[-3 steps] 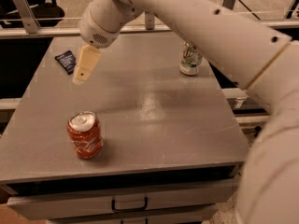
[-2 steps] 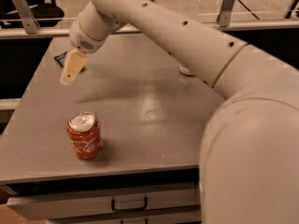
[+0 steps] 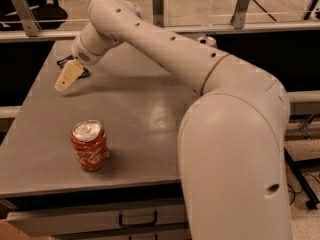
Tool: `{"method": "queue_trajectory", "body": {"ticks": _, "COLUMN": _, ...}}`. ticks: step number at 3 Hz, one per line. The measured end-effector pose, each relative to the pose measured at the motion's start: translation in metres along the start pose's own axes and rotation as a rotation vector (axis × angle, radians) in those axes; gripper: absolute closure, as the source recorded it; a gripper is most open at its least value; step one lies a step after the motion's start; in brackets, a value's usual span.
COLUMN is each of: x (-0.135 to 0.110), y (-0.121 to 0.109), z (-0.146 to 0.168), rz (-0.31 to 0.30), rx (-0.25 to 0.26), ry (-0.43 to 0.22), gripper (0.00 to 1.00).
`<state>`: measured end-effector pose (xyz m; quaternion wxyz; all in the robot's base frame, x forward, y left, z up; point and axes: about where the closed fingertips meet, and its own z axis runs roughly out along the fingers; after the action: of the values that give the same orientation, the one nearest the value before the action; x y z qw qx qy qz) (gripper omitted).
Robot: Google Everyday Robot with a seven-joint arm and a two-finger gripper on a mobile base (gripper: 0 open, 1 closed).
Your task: Move rxbar blueberry near 7up can
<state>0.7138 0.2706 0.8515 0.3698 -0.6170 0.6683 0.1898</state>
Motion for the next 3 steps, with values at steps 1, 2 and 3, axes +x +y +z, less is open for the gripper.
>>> {"method": "queue_trajectory", "body": {"ticks": 1, "x": 0.007, "y": -0.008, "z": 0.015, "rz": 0.104, "rx": 0.006, "ry": 0.011, "gripper": 0.18}}
{"method": "queue_trajectory", "body": {"ticks": 2, "x": 0.009, "y": -0.017, "z": 0.019, "rz": 0.169, "rx": 0.018, "ry": 0.014, "gripper": 0.42}}
{"method": "queue_trajectory", "body": {"ticks": 3, "x": 0.017, "y": -0.017, "z": 0.019, "rz": 0.222, "rx": 0.013, "ry": 0.023, "gripper": 0.65}}
